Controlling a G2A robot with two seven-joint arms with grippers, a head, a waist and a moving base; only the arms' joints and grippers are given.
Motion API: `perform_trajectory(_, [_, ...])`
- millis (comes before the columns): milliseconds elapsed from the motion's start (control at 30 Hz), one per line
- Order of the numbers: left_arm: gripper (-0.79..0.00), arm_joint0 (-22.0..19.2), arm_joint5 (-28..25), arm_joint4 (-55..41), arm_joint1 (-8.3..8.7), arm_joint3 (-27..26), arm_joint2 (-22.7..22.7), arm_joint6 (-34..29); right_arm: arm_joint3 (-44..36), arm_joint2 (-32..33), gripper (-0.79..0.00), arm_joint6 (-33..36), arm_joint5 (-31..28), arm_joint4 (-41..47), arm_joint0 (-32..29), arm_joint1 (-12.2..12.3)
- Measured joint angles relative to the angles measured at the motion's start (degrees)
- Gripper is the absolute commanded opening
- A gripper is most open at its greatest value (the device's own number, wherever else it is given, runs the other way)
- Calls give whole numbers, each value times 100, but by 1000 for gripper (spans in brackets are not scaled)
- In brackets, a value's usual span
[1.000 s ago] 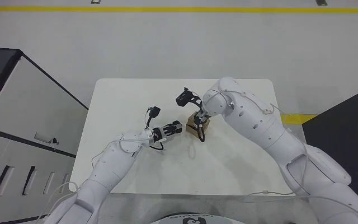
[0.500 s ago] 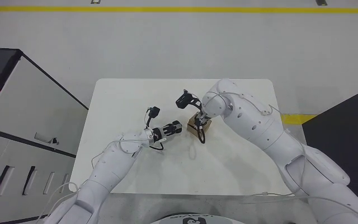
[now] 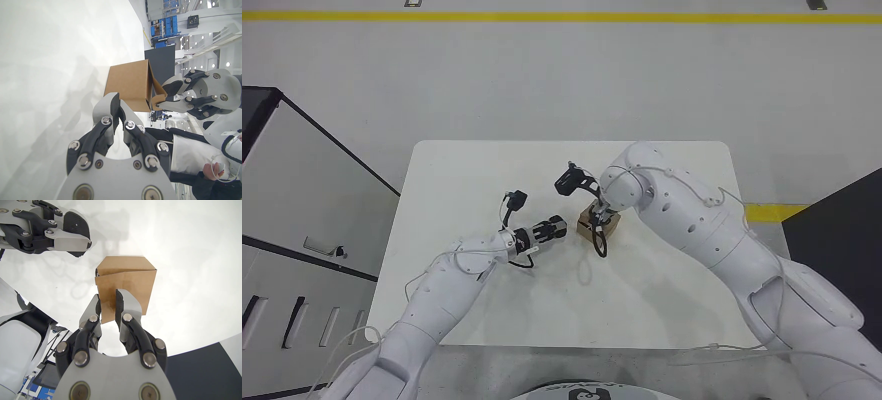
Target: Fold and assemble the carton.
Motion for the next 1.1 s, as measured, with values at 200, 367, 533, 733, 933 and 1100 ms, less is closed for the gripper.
perform_trajectory(200, [-785, 8, 1, -5, 3, -3, -12, 2, 63, -34, -785, -2, -10, -34, 11, -37])
perform_trajectory(367, [-785, 5, -1, -1, 5, 3, -17, -2, 125, -56, -785, -18, -25, -39, 18, -70])
perform_trajectory(533, [-785, -7, 3, -11, 4, 20, -18, -18, 190, -73, -785, -31, -43, -41, 25, -101])
perform_trajectory(733, [-785, -33, 4, -19, -3, 47, -8, -19, 280, -100, -770, -42, -65, -54, 41, -141])
perform_trajectory(933, [-785, -67, 7, -34, -14, 86, 11, -24, 382, -118, -683, -49, -102, -44, 60, -181])
perform_trajectory(1100, [-785, -102, 7, -42, -26, 119, 32, -27, 459, -115, -486, -60, -126, -20, 80, -209])
